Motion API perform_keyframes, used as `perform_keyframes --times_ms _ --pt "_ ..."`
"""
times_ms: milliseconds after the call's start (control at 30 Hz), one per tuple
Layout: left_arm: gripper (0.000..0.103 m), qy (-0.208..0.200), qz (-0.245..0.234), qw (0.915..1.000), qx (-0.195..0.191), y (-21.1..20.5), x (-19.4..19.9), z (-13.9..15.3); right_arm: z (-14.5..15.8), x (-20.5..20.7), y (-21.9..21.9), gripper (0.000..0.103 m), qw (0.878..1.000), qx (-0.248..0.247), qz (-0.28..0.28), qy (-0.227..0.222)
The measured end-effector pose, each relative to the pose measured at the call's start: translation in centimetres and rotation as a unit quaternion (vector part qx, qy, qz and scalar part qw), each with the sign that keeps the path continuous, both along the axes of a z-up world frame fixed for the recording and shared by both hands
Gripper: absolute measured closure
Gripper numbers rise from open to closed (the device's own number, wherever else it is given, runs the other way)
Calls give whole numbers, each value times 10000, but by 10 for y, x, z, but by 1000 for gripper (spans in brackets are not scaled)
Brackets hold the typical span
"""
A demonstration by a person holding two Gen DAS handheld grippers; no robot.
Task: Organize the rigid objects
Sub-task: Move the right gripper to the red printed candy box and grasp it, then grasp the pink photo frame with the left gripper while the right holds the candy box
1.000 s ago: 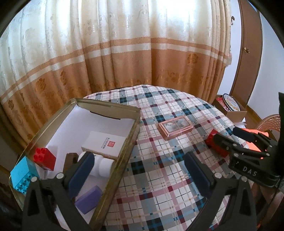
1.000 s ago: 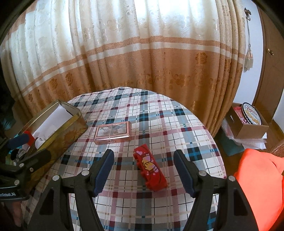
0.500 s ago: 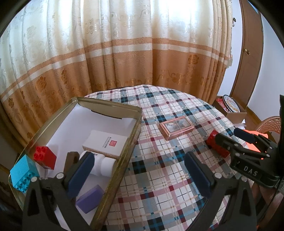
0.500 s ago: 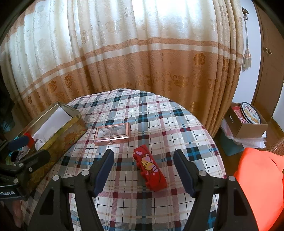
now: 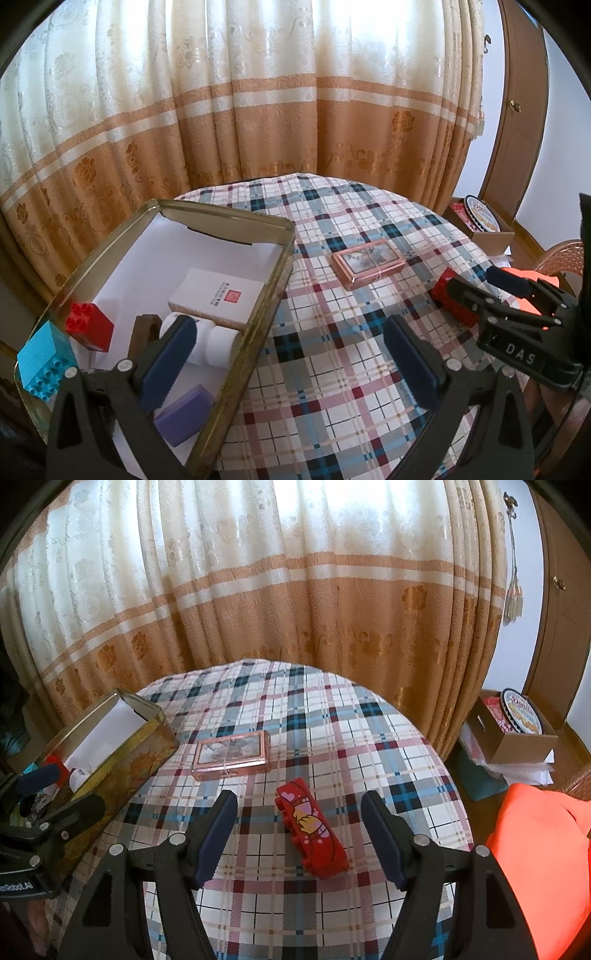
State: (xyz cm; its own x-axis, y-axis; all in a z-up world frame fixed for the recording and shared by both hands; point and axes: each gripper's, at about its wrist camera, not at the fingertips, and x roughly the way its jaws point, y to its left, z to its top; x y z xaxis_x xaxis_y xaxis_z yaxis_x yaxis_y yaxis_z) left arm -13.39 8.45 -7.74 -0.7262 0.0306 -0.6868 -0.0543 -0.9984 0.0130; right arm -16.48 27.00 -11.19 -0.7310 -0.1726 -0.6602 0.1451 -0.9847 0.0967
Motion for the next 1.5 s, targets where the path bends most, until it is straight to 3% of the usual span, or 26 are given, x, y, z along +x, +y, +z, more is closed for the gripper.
perform_keyframes --times_ms 267,433,567,1033,1500 --pt "1 -21 -21 10000 47 -1 0 -2 -15 -12 -3 34 9988 144 -52 -469" --pt "1 -22 -70 10000 38 3 1 -3 -24 -21 -4 73 9970 52 46 -772" --pt "1 -37 -134 9999 45 6 2 -5 -24 -20 -7 79 9973 10 105 -722" --pt "1 -6 -646 9978 127 46 -20 -4 -15 -19 28 79 9968 -280 -620 -425" --pt "4 -530 -946 9936 321 74 -70 -28 -10 -12 40 78 9947 -469 -901 -165"
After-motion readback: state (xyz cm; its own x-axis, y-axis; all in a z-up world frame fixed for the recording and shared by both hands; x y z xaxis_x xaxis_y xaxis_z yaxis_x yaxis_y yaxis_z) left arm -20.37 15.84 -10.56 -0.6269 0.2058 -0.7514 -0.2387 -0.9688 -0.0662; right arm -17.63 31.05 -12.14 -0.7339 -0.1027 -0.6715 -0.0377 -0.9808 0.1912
